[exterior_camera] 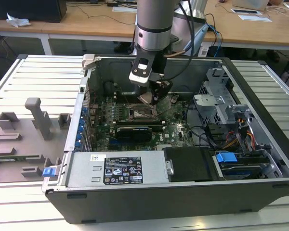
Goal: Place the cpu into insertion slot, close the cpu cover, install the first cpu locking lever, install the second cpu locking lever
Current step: 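Place the cpu into insertion slot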
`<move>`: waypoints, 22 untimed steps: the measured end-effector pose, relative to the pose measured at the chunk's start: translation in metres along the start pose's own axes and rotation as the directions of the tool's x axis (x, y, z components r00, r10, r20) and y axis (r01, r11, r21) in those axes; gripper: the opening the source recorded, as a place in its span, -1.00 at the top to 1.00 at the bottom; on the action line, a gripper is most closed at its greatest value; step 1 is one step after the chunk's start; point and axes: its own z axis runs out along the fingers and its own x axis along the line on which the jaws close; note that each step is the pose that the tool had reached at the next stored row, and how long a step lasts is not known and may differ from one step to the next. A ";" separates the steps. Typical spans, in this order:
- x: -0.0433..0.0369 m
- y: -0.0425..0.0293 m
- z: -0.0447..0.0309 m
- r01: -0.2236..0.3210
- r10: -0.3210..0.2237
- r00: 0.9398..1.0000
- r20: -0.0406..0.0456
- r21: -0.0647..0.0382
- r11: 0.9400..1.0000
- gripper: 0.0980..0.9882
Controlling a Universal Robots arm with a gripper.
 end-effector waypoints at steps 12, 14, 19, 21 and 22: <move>0.0000 0.0000 0.0004 -0.096 0.096 0.995 0.007 -0.001 0.995 0.00; 0.0000 0.0000 0.0004 -0.113 0.113 0.994 0.008 -0.001 0.994 0.00; 0.0000 0.0000 0.0009 -0.182 0.182 0.983 0.012 -0.002 0.983 0.00; 0.0000 -0.0001 0.0011 -0.213 0.213 0.977 0.016 -0.002 0.977 0.00; 0.0000 -0.0001 0.0011 -0.226 0.226 0.974 0.020 -0.001 0.974 0.00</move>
